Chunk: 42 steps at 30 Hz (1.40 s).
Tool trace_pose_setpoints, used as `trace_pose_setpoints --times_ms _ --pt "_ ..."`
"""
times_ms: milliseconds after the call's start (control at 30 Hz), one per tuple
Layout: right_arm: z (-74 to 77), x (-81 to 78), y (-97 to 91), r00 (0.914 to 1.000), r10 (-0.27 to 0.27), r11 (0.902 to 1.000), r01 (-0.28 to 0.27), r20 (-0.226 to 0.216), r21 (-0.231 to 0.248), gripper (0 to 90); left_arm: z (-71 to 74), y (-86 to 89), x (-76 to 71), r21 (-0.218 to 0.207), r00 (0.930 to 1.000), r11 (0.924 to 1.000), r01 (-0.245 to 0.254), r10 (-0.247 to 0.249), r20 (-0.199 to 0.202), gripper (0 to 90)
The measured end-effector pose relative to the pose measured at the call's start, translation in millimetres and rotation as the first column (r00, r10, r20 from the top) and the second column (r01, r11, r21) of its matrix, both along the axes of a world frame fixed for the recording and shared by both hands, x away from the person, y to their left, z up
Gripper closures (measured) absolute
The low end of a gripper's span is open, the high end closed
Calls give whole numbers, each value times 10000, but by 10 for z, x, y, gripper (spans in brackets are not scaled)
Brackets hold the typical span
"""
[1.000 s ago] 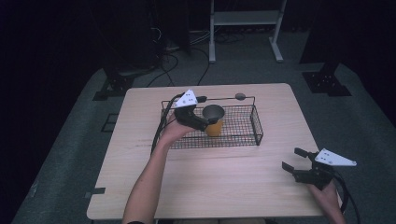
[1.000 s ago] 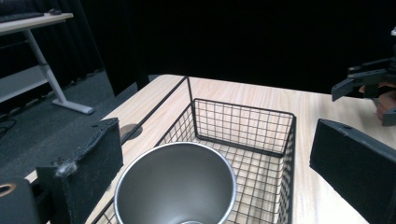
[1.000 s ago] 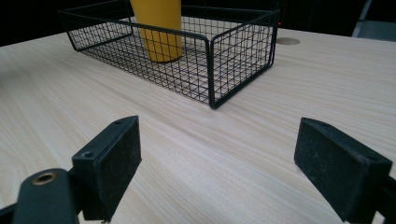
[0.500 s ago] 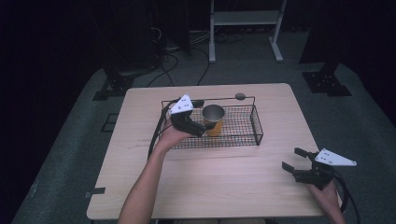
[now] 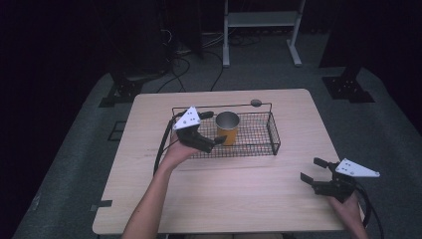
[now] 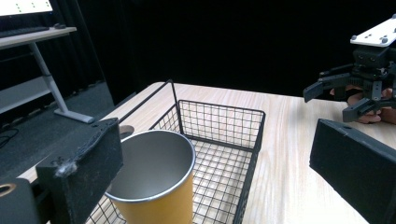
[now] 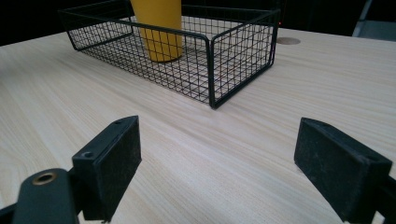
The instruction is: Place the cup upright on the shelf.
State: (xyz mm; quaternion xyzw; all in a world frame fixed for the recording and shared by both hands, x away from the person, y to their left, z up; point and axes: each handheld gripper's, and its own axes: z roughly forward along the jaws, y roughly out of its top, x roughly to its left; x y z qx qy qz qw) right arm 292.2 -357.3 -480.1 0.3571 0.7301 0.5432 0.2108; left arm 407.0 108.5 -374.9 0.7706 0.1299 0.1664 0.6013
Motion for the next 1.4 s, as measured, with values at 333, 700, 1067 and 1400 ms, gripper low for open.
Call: trace_pose_setpoints --times_ms 333,700,1067,1400 --pt "0 0 0 10000 8 10000 -8 5 -8 138 -27 57 -130 -197 10000 9998 17 -16 86 20" --pt "0 0 1 10000 17 10000 -17 13 -21 138 -78 131 -272 -369 10000 9993 12 -9 82 20" --pt "0 0 2 10000 6 10000 -6 2 -21 138 -130 232 -411 -455 9999 9989 -86 92 132 20" --pt "0 1 1 10000 3 10000 -3 -1 -16 138 -236 300 -514 -461 9997 9987 -224 227 47 20"
